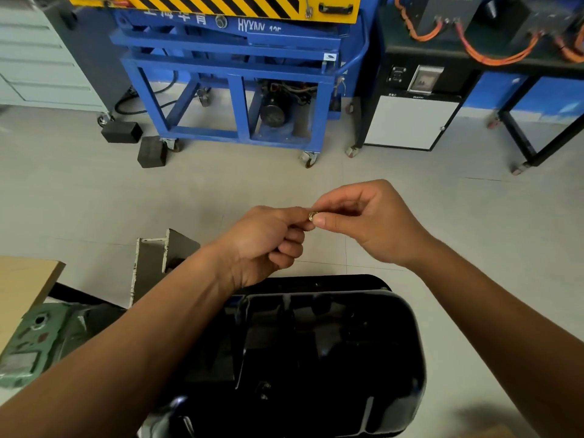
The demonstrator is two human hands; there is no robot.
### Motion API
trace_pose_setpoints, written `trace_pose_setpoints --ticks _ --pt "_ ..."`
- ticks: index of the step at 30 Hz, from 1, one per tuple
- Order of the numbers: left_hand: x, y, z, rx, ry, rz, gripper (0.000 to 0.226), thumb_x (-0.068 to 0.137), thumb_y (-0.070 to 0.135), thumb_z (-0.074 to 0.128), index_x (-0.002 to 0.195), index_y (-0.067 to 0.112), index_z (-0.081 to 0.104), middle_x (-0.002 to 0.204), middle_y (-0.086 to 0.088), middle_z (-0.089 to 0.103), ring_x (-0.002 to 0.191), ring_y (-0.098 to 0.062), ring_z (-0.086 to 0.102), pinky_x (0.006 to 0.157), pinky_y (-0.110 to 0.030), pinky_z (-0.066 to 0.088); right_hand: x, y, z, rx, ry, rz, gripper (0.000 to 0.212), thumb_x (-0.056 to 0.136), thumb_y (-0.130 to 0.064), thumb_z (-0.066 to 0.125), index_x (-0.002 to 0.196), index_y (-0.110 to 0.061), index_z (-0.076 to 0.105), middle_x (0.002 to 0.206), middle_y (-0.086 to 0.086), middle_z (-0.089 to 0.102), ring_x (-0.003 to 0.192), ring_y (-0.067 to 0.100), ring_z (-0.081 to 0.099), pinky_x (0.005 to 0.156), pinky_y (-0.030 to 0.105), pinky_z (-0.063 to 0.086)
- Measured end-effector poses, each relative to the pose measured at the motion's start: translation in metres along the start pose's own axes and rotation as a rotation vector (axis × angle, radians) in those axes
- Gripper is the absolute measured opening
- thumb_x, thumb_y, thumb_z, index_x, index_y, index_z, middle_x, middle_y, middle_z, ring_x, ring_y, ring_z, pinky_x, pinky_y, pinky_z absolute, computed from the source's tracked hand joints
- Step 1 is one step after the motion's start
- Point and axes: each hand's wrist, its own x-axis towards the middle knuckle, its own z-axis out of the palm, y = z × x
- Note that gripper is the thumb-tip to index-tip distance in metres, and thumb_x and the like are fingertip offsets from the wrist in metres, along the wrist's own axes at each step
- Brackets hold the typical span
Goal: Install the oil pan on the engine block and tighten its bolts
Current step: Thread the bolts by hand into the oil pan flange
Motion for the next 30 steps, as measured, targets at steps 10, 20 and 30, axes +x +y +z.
trace_pose_setpoints --ticks 10,20,30 --pt "0.005 -0.009 0.003 -0.012 0.017 -0.067 0.027 0.100 0.013 0.049 0.073 0.012 0.051 0.053 0.006 0.030 0.038 -0.005 0.025 0.033 -0.014 0.015 -0.007 0.008 0.008 -0.648 -0.017 -0.326 0.009 0.091 -0.021 0.073 0.096 -0.014 0.076 0.079 -0.008 0.064 0.073 0.003 0.056 0.067 0.009 0.038" --pt "0.020 -0.014 -0.005 0.380 0.232 0.174 0.031 0.102 0.028 0.056 0.084 0.006 0.069 0.046 0.005 0.035 0.039 -0.012 0.030 0.038 -0.019 0.022 -0.040 0.051 -0.035 -0.692 -0.254 -0.031 0.006 0.094 -0.022 0.068 0.097 -0.018 0.072 0.087 -0.010 0.065 0.080 0.000 0.055 0.070 0.009 0.036" --pt "0.034 -0.025 -0.013 1.093 0.238 0.216 0.028 0.098 0.029 0.058 0.096 0.006 0.074 0.070 -0.002 0.070 0.071 -0.013 0.067 0.059 -0.020 0.043 -0.050 0.073 -0.038 -0.765 -0.467 -0.100 0.014 0.097 -0.020 0.064 0.105 -0.015 0.075 0.099 -0.003 0.067 0.092 0.012 0.058 0.080 0.019 0.046"
